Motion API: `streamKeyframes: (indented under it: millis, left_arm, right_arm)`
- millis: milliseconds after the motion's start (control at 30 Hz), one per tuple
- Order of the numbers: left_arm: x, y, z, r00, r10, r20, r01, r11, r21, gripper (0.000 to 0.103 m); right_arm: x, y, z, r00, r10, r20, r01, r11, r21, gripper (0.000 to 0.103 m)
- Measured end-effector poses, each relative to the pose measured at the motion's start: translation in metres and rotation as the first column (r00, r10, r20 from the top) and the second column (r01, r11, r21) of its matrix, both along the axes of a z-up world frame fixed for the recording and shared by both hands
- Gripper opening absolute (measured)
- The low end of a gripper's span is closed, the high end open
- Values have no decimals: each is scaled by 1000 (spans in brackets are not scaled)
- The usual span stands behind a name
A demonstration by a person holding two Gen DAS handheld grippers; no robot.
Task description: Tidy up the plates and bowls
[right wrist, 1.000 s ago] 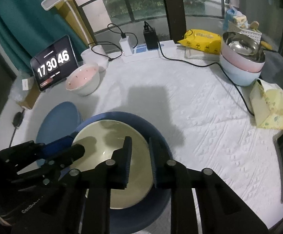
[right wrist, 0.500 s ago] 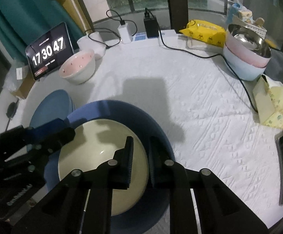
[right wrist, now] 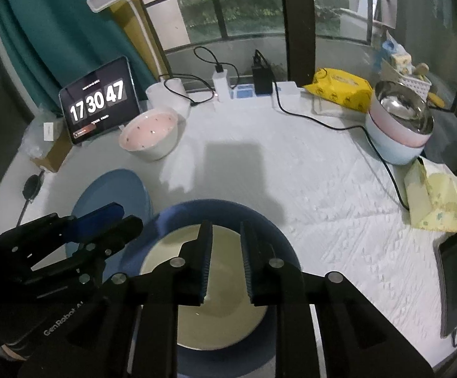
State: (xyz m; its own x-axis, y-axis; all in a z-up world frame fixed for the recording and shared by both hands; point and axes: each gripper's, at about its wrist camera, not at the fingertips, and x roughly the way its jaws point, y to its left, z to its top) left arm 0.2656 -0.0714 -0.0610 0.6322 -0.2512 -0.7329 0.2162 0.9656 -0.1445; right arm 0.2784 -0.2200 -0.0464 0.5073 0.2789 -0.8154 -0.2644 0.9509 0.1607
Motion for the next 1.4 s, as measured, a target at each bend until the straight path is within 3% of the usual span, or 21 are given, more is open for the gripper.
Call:
streamKeyframes:
  millis: [233, 1400]
  left_arm:
    - [-1, 26, 11, 998, 44, 46, -43, 999, -25, 32]
    - [34, 151, 13, 985, 155, 70, -148, 985, -89, 34]
  right_arm:
    - [3, 23, 7, 999, 32, 7, -32, 999, -13, 27]
    - [56, 132, 20, 998, 66, 2, -66, 997, -31, 28]
